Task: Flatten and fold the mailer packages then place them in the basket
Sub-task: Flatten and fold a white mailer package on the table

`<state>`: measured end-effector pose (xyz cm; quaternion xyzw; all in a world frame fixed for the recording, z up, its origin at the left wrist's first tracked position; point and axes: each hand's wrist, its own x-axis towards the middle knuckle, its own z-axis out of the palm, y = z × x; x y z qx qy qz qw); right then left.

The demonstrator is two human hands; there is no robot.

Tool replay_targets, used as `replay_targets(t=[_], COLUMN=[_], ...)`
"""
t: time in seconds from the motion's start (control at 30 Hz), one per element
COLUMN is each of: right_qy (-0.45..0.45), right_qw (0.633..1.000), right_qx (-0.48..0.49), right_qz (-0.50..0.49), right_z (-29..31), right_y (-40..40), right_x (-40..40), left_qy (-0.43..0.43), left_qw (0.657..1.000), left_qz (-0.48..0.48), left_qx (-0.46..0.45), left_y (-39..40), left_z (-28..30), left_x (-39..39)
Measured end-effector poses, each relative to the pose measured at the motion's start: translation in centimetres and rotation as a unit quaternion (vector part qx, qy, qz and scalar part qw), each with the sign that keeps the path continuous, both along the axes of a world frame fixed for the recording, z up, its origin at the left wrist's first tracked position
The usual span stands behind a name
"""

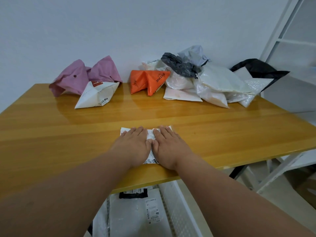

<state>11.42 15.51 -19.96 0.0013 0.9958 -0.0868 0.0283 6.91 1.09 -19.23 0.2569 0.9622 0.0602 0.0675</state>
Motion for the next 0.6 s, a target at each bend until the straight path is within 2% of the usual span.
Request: replay_targets(t=[0.6], right_qy=[0.0], right_qw=[1.0], right_qx=[0.015], right_qz=[-0.026], right_z=[-0.08], right_y=[-0.62], right_x=[-0.09], left_qy=[-0.002], left_qw=[1.0], left_qz=[0.015], left_qx=[-0.015], left_y=[0.29], left_z=[-0.04], left_x=[0.21])
